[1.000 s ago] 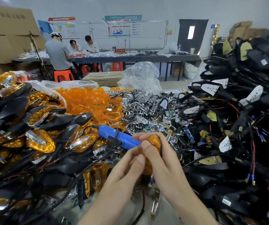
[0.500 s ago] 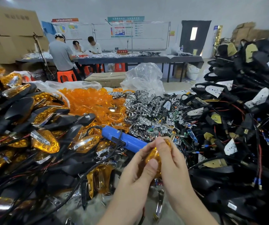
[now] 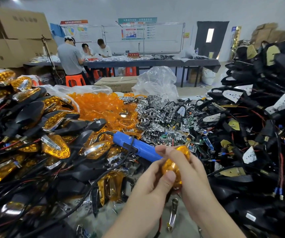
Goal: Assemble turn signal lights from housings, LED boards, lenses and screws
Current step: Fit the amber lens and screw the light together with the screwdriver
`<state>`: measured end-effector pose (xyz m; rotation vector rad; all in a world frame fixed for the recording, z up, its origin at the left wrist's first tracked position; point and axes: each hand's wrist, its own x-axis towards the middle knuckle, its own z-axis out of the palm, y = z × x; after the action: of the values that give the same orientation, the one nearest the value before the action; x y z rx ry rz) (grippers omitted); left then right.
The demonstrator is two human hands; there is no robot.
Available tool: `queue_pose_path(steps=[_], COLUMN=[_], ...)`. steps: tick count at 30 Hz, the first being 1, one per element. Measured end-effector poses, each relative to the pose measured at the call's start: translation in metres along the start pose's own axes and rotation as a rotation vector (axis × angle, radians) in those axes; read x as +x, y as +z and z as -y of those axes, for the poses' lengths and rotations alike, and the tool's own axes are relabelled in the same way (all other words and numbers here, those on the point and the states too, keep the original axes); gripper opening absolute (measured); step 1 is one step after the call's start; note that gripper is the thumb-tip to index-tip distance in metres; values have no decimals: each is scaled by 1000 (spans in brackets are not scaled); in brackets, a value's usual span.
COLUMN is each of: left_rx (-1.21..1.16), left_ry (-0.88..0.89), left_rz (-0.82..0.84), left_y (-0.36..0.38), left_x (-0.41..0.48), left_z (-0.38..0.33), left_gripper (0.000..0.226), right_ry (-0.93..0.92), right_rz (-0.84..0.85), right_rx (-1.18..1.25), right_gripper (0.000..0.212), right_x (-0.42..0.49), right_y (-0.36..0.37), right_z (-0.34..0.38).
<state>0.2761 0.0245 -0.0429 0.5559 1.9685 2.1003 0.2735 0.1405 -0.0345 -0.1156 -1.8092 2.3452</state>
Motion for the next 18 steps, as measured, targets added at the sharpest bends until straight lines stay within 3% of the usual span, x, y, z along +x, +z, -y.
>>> queue_pose_path(steps=[4, 6, 9, 14, 18], left_rx=[629, 747, 941, 1284, 1575], left_ry=[12, 29, -28, -232, -142], left_rz=[-192, -304, -426, -185, -125], left_y=[-30, -55, -93, -120, -113], left_x=[-4, -3, 13, 51, 64], left_z=[-19, -32, -42, -29, -15], left_gripper=[48, 29, 17, 31, 26], right_ry=[27, 25, 24, 46, 66], right_rz=[-112, -121, -106, -112, -140], right_rx=[329, 449, 440, 404, 407], right_gripper=[22, 30, 15, 19, 18], right_x=[7, 10, 11, 9, 11], right_y=[-6, -11, -10, -8, -13], right_z=[0, 2, -1, -7, -10])
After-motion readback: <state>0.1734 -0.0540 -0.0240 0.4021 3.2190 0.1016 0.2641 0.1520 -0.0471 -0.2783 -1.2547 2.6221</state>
